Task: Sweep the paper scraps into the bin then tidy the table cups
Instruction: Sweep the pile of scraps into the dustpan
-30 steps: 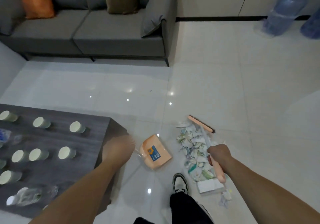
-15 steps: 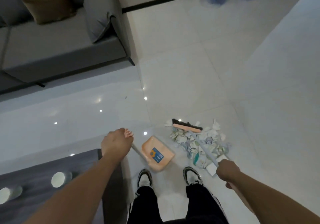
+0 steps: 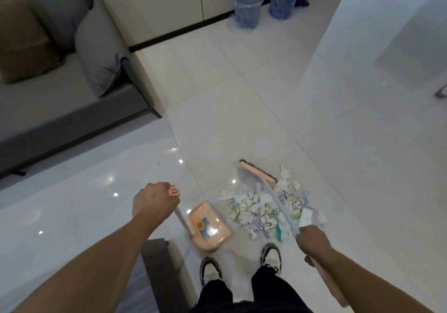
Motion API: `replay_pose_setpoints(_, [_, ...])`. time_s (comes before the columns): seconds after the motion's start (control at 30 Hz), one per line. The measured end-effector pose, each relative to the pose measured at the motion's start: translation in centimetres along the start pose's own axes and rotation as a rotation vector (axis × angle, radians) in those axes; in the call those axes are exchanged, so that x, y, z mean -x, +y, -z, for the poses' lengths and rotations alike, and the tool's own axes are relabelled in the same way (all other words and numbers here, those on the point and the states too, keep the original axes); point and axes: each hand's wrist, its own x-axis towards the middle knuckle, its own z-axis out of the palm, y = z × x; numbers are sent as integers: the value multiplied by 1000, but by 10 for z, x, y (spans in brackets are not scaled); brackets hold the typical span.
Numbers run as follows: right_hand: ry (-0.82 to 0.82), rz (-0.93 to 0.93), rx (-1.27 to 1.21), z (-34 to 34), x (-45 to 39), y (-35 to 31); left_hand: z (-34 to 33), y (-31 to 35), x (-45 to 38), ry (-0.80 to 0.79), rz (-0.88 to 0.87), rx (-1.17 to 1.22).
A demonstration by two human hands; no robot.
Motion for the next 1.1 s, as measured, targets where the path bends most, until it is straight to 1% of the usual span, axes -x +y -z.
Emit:
replay_pose_setpoints(0.13, [51, -57, -158, 17, -7, -1, -1, 5, -6, 23, -39, -65])
replay_pose_setpoints(0.23, [72, -113, -240, 23, -13, 8, -10, 19, -11, 9, -93, -106])
replay_pose_setpoints(0.33, [71, -169, -355, 28, -22, 23, -21, 37, -18, -20, -154, -160])
replay_pose_setpoints(0.43, [58, -260, -514, 33, -30, 43, -19, 48, -32, -8, -187, -170])
replay_pose_setpoints(0.57, [58, -297, -603, 36, -36, 63, -15, 67, -45, -9, -267, -191])
replay_pose_setpoints(0.73, [50, -365, -640, 42, -44, 84, -20, 107, -46, 11, -421, -312])
replay_pose_setpoints(0.97, [33, -365, -658, 51, -61, 94, -22, 140, -44, 4, -484, -339])
replay_pose_setpoints(1.1, [9, -319, -587, 55, -68, 91, -24, 152, -41, 7, -501, -356])
